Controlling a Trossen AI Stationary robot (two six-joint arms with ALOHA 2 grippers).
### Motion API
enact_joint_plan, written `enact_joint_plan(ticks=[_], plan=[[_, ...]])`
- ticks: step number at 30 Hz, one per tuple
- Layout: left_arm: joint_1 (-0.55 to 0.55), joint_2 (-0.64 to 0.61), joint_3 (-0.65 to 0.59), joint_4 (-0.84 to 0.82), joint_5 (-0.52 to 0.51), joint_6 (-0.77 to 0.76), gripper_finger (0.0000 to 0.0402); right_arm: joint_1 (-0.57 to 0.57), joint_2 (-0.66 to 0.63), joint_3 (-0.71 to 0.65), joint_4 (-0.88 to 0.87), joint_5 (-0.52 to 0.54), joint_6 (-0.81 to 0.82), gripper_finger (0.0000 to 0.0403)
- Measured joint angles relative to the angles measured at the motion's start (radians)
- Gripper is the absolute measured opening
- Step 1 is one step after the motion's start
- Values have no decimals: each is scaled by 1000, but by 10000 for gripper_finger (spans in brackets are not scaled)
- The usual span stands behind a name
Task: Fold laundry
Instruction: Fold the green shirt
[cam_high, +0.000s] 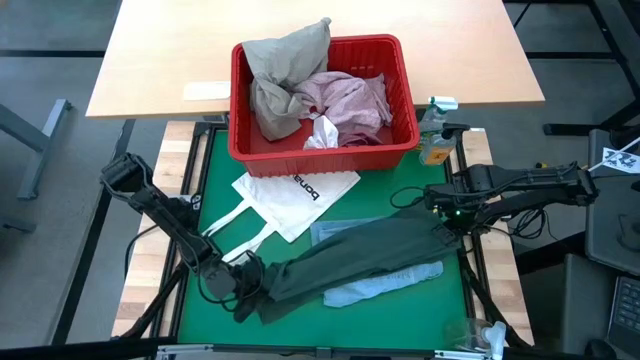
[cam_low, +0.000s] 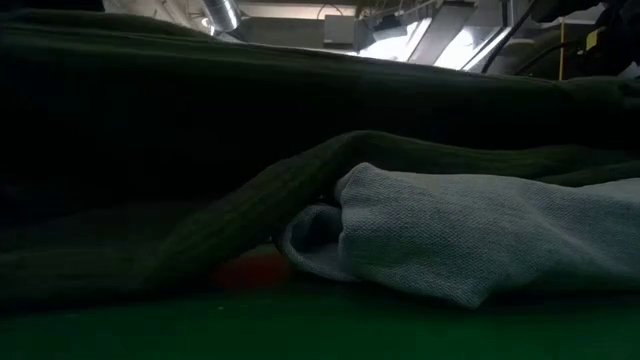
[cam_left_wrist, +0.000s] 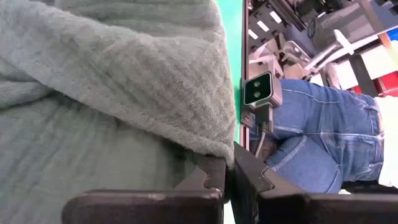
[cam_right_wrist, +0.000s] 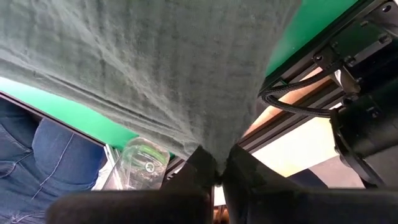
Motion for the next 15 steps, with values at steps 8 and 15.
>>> enact_joint_plan(ticks=[8,15], plan=[[-4,3,0,-5,51,-46,28,0,0,0,1,6,0,17],[-14,51,0,-7,94,-156,77,1,0,0,6,5,0,17]])
